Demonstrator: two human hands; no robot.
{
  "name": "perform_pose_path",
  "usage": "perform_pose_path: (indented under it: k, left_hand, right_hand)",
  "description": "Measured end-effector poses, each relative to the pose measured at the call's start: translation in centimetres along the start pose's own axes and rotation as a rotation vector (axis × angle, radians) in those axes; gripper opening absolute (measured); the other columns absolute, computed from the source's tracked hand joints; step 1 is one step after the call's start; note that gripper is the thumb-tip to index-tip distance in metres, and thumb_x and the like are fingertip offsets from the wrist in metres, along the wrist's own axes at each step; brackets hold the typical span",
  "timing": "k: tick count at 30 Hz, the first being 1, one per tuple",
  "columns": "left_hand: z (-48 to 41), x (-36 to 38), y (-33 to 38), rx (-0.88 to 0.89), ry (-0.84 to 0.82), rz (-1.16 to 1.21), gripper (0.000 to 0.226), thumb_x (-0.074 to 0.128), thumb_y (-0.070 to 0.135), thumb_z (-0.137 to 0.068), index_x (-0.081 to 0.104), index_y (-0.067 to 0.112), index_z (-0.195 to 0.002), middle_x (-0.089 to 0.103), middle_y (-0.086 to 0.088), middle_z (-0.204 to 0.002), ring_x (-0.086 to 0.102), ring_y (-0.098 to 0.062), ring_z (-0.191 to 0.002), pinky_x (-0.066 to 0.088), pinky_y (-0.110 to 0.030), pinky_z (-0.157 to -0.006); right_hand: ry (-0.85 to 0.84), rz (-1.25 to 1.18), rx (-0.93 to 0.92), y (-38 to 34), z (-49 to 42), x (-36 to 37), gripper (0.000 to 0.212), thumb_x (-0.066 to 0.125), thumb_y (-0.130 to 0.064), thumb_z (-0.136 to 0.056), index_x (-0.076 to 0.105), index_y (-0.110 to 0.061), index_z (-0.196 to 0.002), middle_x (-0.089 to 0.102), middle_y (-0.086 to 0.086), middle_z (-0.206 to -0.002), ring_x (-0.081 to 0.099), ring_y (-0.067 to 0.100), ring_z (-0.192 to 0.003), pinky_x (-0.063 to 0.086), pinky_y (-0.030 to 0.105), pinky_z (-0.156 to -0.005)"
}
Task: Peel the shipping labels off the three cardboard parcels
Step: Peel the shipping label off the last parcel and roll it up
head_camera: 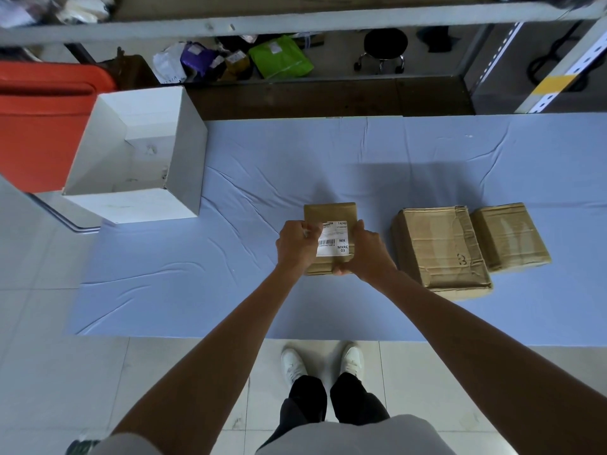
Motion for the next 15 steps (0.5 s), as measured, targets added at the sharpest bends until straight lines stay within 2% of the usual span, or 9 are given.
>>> perform_pose_path:
  k: [10, 15]
  left_hand:
    - [0.18, -0.07, -0.04, 0.002, -0.009, 0.037, 0.031, 0.058, 0.038, -0.091, 0.068, 0.009, -0.093, 0.070, -0.010, -0.103, 0.065, -0.031, -0.093, 0.050, -0.034, -0.079]
    - [0.17, -0.05, -0.17, -0.007, -0.012, 0.043, 0.030, 0.058, 0.039, -0.090, 0.069, 0.010, -0.091, 0.071, -0.008, -0.100, 0.065, -0.028, -0.090, 0.041, -0.027, -0.072]
  right_hand:
    - [0.006, -0.005, 0.008, 0.02, 0.14, -0.12, 0.094, 0.091, -0.020, -0.057, 0.035, -0.004, -0.131, 0.062, 0.011, -0.119, 0.059, 0.031, -0.112, 0.053, 0.042, -0.095]
    - [0.013, -0.005, 0.003, -0.05, 0.31, -0.24, 0.090, 0.091, -0.018, -0.058, 0.037, -0.003, -0.128, 0.064, 0.011, -0.117, 0.061, 0.031, -0.109, 0.053, 0.041, -0.093]
Point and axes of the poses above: each hand's wrist, its own z-axis away from the middle knuckle, its own x-axis out of the palm, y = z × x, the point moved 8 cm from there along -z, towards the middle knuckle
